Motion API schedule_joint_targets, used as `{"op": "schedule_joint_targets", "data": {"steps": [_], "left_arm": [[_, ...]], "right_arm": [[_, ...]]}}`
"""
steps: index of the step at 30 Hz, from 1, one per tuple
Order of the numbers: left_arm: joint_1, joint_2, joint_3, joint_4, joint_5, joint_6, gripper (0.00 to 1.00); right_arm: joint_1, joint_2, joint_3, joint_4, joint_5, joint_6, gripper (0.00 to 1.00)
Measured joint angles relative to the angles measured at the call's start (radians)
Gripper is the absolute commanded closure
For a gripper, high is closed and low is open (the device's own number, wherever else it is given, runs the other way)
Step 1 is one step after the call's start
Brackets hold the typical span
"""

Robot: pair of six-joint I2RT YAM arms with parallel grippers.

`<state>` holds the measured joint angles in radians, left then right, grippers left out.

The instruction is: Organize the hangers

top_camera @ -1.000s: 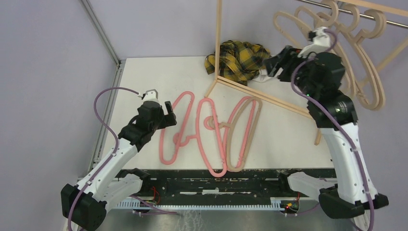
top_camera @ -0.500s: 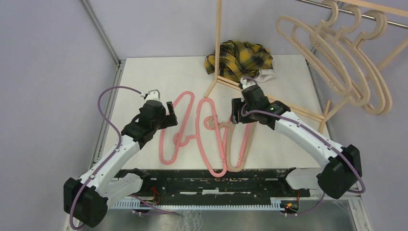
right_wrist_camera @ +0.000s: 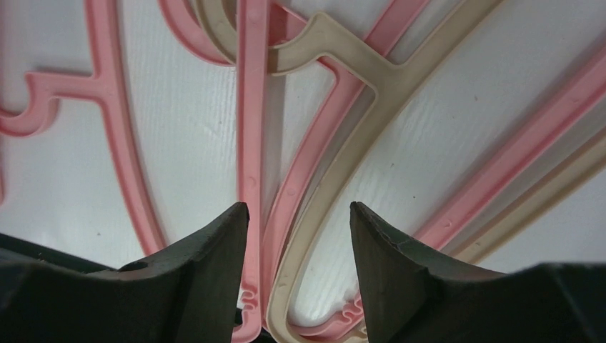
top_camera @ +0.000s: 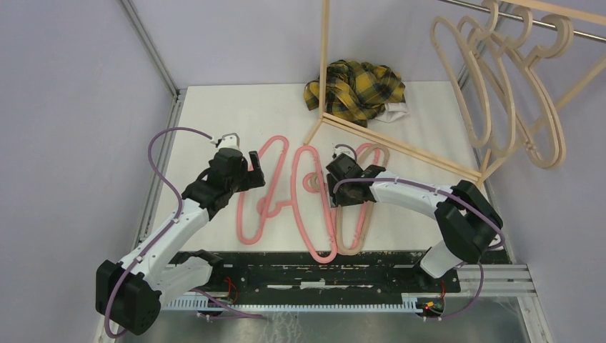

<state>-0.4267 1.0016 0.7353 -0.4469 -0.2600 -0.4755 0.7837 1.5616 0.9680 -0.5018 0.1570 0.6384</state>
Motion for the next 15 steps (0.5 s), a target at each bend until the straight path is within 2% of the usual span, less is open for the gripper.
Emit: {"op": "schedule_joint_targets", "data": {"steps": [9,11,14,15], "left_arm": [[0.000,0.000,0.000,0.000,0.000,0.000,0.01],[0.000,0.000,0.000,0.000,0.000,0.000,0.01],[0.000,0.000,0.000,0.000,-0.001,0.000,0.01],[0.000,0.000,0.000,0.000,-0.001,0.000,0.01]], "right_arm": [[0.000,0.082,-0.048,0.036,0.036,0.057,0.43],[0.000,0.085,-0.049,0.054,0.039,0.063,0.49],[0.000,0.088,-0.052,0.085,0.043,0.076,0.75],[0.000,0.088,-0.057,0.098,0.046,0.083,0.79]]}}
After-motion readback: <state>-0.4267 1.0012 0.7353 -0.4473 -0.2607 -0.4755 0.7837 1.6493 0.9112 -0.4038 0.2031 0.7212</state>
